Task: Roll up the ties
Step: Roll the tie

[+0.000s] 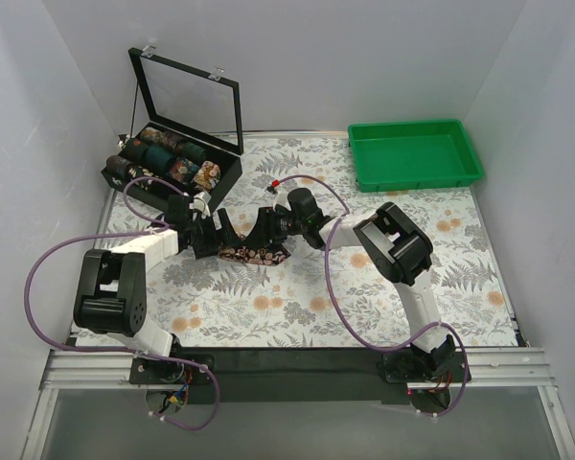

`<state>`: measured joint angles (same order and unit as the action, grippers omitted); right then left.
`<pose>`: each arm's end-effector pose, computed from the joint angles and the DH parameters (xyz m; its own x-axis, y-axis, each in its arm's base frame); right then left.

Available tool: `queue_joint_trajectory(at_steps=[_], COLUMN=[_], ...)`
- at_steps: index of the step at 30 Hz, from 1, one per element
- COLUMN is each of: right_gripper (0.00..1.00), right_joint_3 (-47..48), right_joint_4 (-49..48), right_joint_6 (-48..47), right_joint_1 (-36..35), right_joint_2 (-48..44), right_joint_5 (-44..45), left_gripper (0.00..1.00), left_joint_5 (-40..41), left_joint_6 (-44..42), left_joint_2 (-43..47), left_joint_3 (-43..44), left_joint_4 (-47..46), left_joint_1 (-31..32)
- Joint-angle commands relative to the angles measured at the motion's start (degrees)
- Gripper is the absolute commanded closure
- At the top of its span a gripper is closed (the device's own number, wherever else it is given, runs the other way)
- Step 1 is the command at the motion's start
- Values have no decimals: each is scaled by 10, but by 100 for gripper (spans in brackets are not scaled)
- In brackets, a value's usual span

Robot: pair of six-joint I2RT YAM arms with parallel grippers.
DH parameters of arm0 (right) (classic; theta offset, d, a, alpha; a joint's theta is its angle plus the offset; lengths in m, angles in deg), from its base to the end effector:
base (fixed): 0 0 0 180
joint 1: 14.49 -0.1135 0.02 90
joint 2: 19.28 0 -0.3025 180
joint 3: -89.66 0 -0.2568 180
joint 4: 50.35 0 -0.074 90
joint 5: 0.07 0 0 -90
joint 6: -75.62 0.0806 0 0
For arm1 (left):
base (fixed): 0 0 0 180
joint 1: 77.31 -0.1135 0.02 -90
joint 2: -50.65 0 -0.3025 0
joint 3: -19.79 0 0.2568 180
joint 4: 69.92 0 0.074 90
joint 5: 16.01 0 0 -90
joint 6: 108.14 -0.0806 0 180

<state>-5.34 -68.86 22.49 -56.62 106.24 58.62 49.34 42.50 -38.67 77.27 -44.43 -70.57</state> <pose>0.3601 0.3822 0.1393 -0.7806 -0.0149 -0.6248 -0.5776 0.3992 0.7121 0.3079 -0.0702 0.1565 -0.6977 -0.7152 0.0413 -0.5667 0.5157 -0.6426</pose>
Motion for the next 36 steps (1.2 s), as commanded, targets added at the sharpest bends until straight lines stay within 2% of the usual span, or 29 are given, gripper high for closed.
queue_joint_trajectory(at_steps=[1, 11, 14, 20, 24, 29, 36], right_gripper=[45, 45, 45, 45, 45, 42, 31], right_joint_3=[13, 20, 20, 19, 13, -4, -80], right_joint_4=[3, 4, 5, 5, 5, 6, 73], right_joint_6=[-13, -17, -18, -21, -25, -36, -110], right_joint_1=[-2, 3, 5, 4, 6, 10, 50], right_joint_2=[21, 29, 30, 27, 19, -25, -147], right_joint_5=[-4, -16, -16, -17, -16, -7, 39], left_gripper=[26, 34, 36, 48, 51, 62, 67], left_joint_5=[-49, -96, -93, -76, -66, -54, 13], left_joint_6=[-17, -13, -10, -1, 9, 21, 33], left_joint_2=[-6, -2, 1, -2, -3, 4, 26], left_joint_3=[-8, -26, -30, -30, -27, -26, -4], left_joint_4=[-5, -12, -12, -11, -5, 7, 81], left_joint_1=[4, 14, 16, 16, 16, 16, 17])
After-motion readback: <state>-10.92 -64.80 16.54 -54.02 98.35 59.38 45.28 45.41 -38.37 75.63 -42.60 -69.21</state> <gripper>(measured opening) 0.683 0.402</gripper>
